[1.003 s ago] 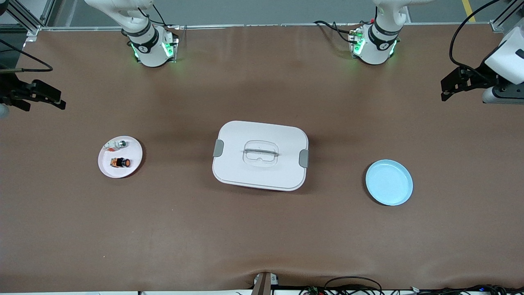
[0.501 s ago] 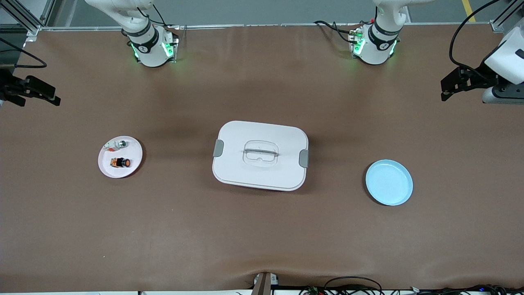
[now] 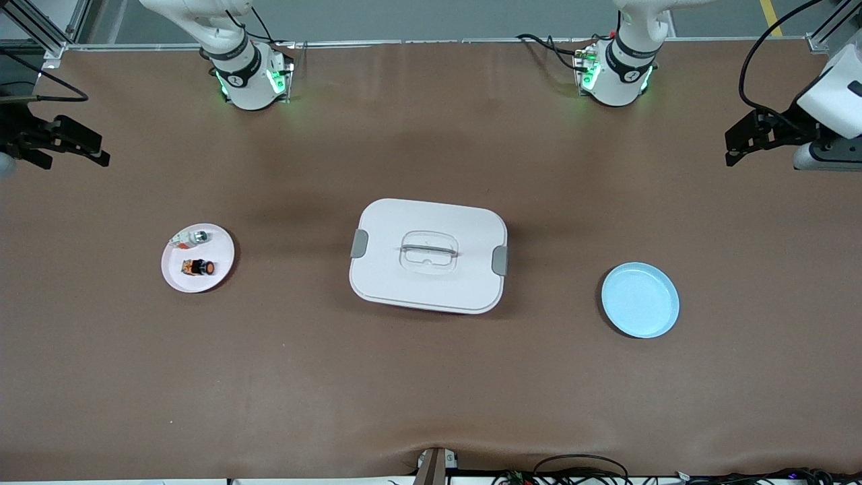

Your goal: Transfer orange switch to right arm and place

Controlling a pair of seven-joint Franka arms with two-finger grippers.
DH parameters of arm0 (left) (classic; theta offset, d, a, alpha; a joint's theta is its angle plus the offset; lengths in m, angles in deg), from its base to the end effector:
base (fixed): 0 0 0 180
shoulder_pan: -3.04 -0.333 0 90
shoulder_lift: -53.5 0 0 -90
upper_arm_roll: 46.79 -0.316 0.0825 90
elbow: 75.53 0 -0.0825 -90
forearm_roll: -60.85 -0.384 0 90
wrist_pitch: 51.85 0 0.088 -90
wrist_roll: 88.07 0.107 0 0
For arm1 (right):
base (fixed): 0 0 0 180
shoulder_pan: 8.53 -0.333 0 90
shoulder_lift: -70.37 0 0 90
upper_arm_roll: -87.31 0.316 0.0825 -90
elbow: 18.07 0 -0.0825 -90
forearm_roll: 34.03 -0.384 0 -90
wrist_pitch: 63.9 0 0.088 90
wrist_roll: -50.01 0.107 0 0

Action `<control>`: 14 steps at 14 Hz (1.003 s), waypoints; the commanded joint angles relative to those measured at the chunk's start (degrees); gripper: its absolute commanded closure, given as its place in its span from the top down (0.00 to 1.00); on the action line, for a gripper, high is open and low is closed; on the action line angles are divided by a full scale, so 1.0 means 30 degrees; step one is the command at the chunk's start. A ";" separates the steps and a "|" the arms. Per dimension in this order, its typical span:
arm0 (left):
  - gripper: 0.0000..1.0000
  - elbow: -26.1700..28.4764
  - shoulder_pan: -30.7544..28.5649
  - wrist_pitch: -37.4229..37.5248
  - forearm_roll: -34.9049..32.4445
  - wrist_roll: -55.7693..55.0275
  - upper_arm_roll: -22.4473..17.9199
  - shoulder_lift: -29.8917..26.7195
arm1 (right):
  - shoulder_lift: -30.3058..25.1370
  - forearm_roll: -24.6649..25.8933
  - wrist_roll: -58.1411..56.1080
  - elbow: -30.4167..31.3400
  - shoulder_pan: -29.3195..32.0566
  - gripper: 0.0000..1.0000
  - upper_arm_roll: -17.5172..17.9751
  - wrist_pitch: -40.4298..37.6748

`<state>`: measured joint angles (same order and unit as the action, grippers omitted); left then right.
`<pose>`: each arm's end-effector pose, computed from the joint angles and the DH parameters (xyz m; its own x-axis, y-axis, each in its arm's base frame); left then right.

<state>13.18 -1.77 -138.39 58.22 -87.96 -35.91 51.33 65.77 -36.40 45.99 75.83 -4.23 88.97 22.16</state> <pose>0.5343 -0.0539 0.6502 0.9945 -0.1048 -0.0007 -0.1046 -0.9931 -0.0529 0.5214 -0.0187 0.6300 0.9982 0.0267 -0.0536 0.0244 -0.9988 -0.0429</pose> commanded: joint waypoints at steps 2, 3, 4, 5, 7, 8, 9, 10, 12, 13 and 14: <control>1.00 0.0139 -0.0154 -0.0273 -0.0091 0.0347 0.0065 -0.0331 | -0.1743 -0.0236 0.0201 0.2351 -0.0174 1.00 -0.0027 0.1425; 1.00 0.0109 -0.0154 -0.0244 -0.0091 0.0375 0.0065 -0.0302 | -0.2096 -0.0236 0.0201 0.2910 -0.0174 1.00 -0.0056 0.1808; 1.00 0.0079 -0.0154 -0.0273 -0.0091 0.0376 0.0065 -0.0301 | -0.2100 -0.0236 0.0201 0.2887 -0.0174 1.00 -0.0057 0.1783; 1.00 0.0079 -0.0154 -0.0273 -0.0062 0.0376 0.0065 -0.0301 | -0.2100 -0.0236 0.0201 0.2858 -0.0145 1.00 -0.0086 0.1695; 1.00 -0.0153 -0.0154 -0.0244 -0.0061 0.0288 0.0065 -0.0243 | -0.2071 -0.0294 0.0201 0.2799 -0.0086 1.00 -0.0173 0.1520; 1.00 -0.0184 -0.0125 -0.0244 -0.0032 0.0230 0.0065 -0.0185 | -0.2042 -0.0324 0.0201 0.2712 -0.0057 1.00 -0.0203 0.1461; 1.00 -0.0271 -0.0067 -0.0244 0.0374 0.0055 0.0065 -0.0126 | -0.2012 -0.0295 0.0201 0.2508 -0.0027 1.00 -0.0232 0.1460; 1.00 -0.0301 -0.0095 -0.0244 0.0871 -0.0382 0.0065 -0.0097 | -0.2012 -0.0295 0.0201 0.2245 -0.0027 1.00 -0.0232 0.1431; 1.00 -0.0331 -0.0008 -0.0215 0.1052 -0.1611 0.0094 -0.0096 | -0.1983 -0.0266 0.0171 0.1951 -0.0056 1.00 -0.0203 0.1111; 1.00 -0.0331 0.0021 -0.0186 0.1052 -0.1675 0.0095 -0.0125 | -0.1983 -0.0266 0.0200 0.1862 -0.0056 1.00 -0.0203 0.0877; 1.00 -0.0302 0.0022 -0.0185 0.1023 -0.1675 0.0124 -0.0126 | -0.1983 -0.0295 0.0230 0.1861 -0.0056 1.00 -0.0203 0.0700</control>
<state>12.71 -1.58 -139.06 60.67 -91.97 -35.90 51.33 60.54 -36.41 45.99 81.84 -4.63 88.25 25.67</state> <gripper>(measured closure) 0.000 0.000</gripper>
